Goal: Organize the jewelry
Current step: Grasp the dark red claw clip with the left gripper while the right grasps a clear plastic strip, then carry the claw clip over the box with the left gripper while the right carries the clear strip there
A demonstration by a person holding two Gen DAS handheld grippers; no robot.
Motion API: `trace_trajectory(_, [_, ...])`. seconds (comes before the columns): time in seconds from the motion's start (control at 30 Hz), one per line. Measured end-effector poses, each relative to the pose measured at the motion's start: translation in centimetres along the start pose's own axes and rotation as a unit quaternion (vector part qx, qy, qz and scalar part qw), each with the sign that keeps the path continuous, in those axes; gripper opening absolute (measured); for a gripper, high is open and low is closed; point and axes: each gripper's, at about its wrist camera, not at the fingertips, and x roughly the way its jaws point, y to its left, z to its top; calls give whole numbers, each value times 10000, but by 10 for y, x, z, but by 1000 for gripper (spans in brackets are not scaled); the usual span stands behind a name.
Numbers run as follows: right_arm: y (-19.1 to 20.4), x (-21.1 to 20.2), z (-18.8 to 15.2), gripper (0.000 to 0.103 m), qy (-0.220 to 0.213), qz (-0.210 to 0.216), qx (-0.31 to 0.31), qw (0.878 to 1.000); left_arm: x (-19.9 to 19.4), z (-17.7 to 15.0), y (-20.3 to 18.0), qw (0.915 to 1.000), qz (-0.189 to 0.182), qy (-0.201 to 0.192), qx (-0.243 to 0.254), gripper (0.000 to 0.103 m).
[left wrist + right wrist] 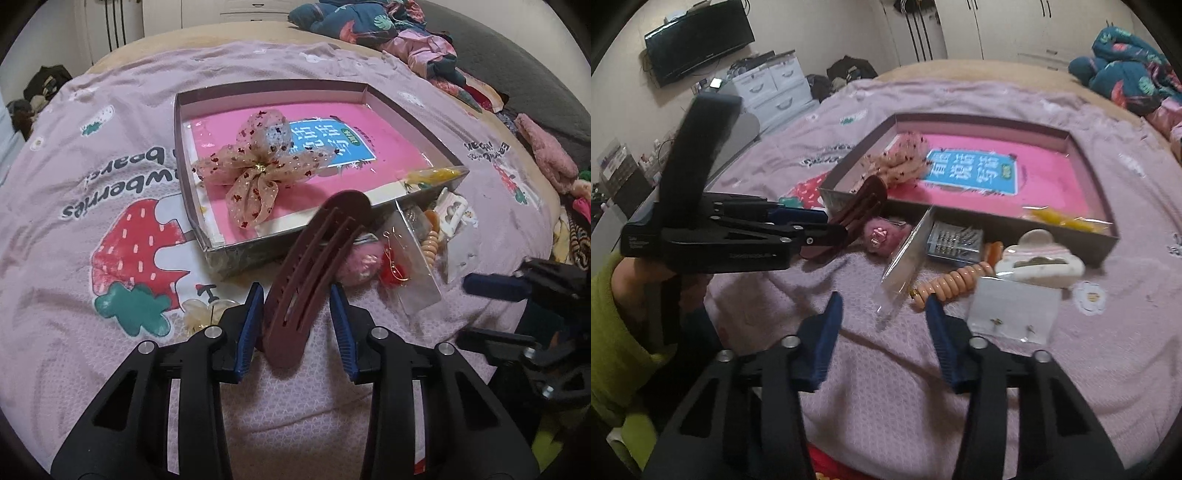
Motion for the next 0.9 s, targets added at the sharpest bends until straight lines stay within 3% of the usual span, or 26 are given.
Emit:
trace_trajectory(0.13, [1, 14, 7, 32, 117, 26, -15, 9999, 5, 0, 4, 10000, -49, 40, -41, 29])
trace_trajectory(0.23, [0, 24, 14, 20, 173, 51, 28, 9998, 6, 2, 2, 10000, -27, 24, 27, 31])
trace_trajectory(0.37, [-2, 29, 15, 20, 180, 139, 55, 9997, 9, 5, 1, 10000, -4, 26, 82, 37])
trace_trajectory(0.5, [-3, 17, 10, 11, 47, 17, -13, 10000, 13, 7, -7, 9996, 106, 61, 268, 38])
trace_trajectory(0.53, [-6, 11, 9, 10, -5, 1, 30, 10000, 14, 7, -8, 9995, 132, 63, 296, 37])
trace_trajectory(0.57, [-9, 5, 8, 8, -70, -15, 72, 9999, 14, 6, -10, 9993, 157, 78, 338, 30])
trace_trajectory(0.9, [-33, -40, 1, 4, -570, -229, 299, 9977, -6, -6, -15, 9994, 159, -193, 240, 22])
